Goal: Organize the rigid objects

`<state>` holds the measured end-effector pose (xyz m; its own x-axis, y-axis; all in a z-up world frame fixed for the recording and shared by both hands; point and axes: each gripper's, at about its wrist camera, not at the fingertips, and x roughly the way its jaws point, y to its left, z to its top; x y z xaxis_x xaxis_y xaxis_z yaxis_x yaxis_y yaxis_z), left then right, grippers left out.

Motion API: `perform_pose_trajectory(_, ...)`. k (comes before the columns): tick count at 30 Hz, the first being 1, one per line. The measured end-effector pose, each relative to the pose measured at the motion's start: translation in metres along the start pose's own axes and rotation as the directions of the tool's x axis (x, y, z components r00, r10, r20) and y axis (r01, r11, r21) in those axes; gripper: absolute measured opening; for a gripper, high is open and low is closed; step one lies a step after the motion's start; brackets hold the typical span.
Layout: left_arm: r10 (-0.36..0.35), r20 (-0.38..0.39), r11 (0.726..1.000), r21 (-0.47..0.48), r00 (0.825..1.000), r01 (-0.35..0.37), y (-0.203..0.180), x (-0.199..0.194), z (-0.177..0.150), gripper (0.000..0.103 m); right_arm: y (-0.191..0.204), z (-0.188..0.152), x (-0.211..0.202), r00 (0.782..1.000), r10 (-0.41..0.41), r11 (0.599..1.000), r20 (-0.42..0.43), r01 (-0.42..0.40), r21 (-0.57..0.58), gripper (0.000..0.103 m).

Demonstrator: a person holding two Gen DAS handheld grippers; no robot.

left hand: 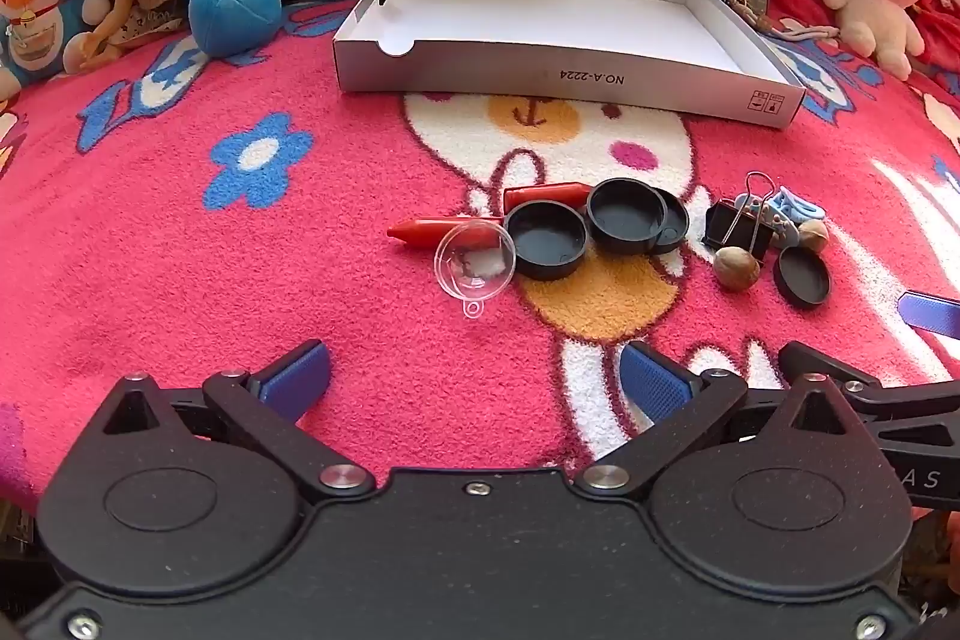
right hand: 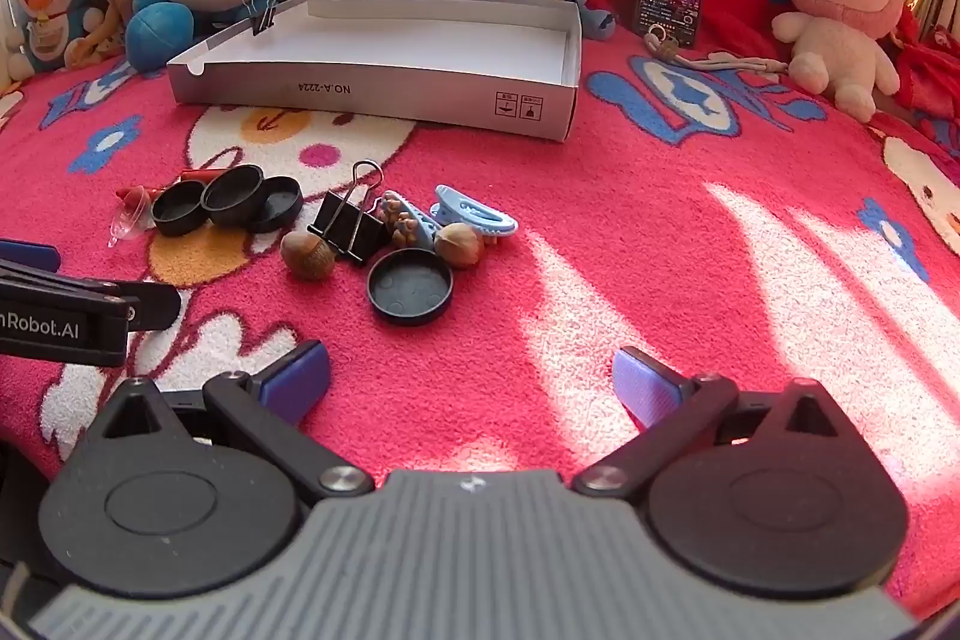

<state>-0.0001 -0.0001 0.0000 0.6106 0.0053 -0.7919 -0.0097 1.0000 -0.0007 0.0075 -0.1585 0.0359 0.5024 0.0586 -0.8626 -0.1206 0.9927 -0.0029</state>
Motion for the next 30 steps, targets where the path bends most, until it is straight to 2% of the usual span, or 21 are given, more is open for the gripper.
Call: perform_pose_trajectory(30,0.002,0.006,1.000,-0.001,1.000,-0.002,-0.0009,-0.0022,-0.0003,0.103,-0.0003,-0.0005,-0.0011,1.000,0.001,1.000,0.005,-0.001,0.002,0.103)
